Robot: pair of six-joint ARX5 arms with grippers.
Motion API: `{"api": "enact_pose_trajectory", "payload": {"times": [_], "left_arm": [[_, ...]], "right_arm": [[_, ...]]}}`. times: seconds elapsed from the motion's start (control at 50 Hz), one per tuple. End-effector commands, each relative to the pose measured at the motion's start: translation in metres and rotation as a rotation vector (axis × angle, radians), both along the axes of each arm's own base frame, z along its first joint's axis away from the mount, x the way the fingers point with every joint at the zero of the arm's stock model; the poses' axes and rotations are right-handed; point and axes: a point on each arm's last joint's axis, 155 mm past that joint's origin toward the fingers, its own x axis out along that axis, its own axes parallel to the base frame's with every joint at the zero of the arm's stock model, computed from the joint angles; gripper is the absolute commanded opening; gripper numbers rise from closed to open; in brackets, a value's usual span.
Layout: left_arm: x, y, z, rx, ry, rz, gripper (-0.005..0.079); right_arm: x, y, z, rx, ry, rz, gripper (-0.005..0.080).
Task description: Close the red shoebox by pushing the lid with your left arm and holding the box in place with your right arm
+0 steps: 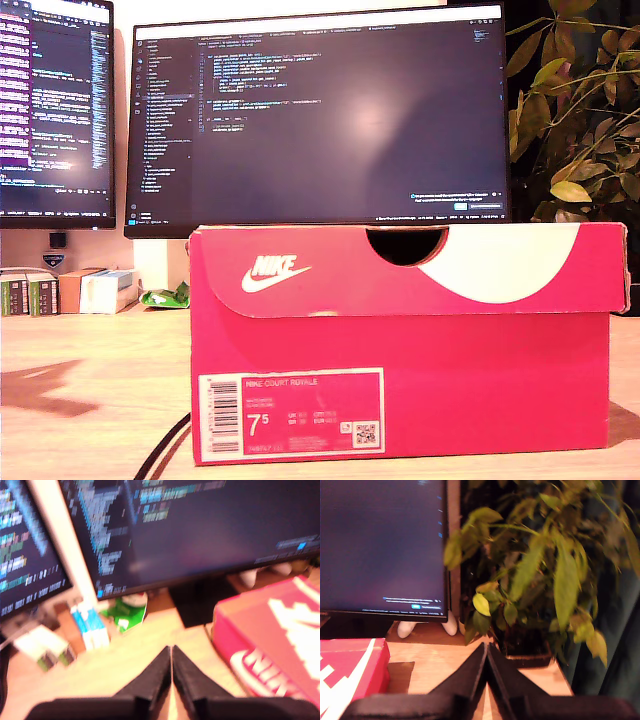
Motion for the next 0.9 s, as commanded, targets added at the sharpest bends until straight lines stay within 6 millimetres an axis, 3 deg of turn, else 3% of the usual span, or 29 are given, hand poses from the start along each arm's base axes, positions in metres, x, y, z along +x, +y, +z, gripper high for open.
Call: {"api": "enact_pose_trajectory", "payload": {"times": [0.0, 0.14, 0.4, 0.68, 0.88], "left_arm": [[-0.002, 0.003, -0.009, -0.018, -0.003, 0.017, -0.0019], [-0.007, 0.006, -0.022, -0.016, -0.005, 0.024, -0.0019], [-0.007, 0.019, -0.023, -0.006, -0.048, 0.091, -0.0019], [0.0, 0.018, -0.045, -0.069, -0.048, 0.105, -0.0019], [0.003, 0.017, -0.046, -0.095, -0.086, 0.102, -0.0019]], "right_arm": [[-0.001, -0.005, -0.015, 0.009, 0.008, -0.03, -0.0012], [-0.008, -0.017, -0.032, -0.007, 0.013, -0.091, -0.0012], [-0.019, -0.037, -0.045, -0.022, 0.042, -0.178, -0.0012], [-0.007, -0.027, -0.076, 0.058, 0.058, -0.131, -0.0012], [0.0, -0.027, -0.092, 0.177, 0.021, -0.15, -0.0012]]}}
